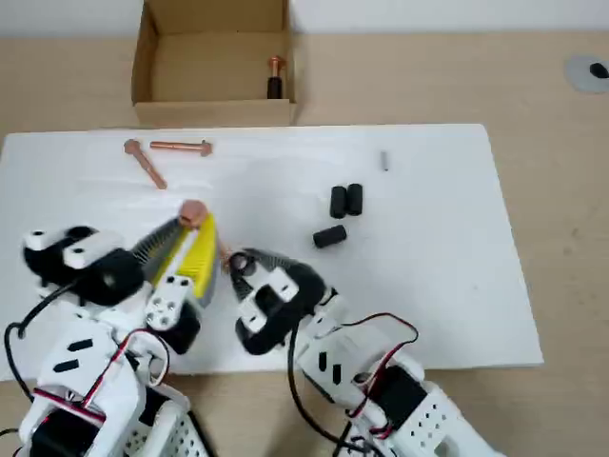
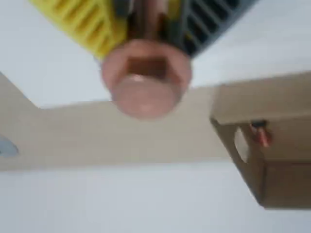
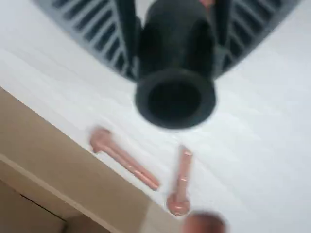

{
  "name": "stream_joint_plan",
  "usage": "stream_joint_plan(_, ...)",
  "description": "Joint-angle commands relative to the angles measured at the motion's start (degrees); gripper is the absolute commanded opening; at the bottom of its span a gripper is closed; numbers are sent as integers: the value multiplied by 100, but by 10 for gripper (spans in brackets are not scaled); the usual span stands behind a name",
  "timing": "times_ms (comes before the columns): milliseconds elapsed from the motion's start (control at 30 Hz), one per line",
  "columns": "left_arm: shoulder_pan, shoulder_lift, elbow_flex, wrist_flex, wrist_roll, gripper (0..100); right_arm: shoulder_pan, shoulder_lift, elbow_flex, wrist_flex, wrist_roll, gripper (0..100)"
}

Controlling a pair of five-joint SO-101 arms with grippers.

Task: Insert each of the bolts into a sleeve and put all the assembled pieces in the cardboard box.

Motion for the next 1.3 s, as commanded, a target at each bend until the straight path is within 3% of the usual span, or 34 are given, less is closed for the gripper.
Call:
stream_joint_plan(0, -97, -22, -35, -202, 18, 6, 127, -1042, -180, -114, -62, 9)
stream_joint_plan(267, 651, -13, 229, -387, 141, 7, 119, -1042, -154, -123, -378, 9)
stream_joint_plan(533, 519, -13, 695, -791, 9, 6, 127, -1042, -171, -123, -536, 9)
stream_joint_plan(667, 246, -13, 677, -765, -97, 6, 127, -1042, -171, -123, -536, 9)
stream_joint_plan(1267, 255, -13, 844, -730, 167, 6, 127, -1042, -145, -123, -536, 9)
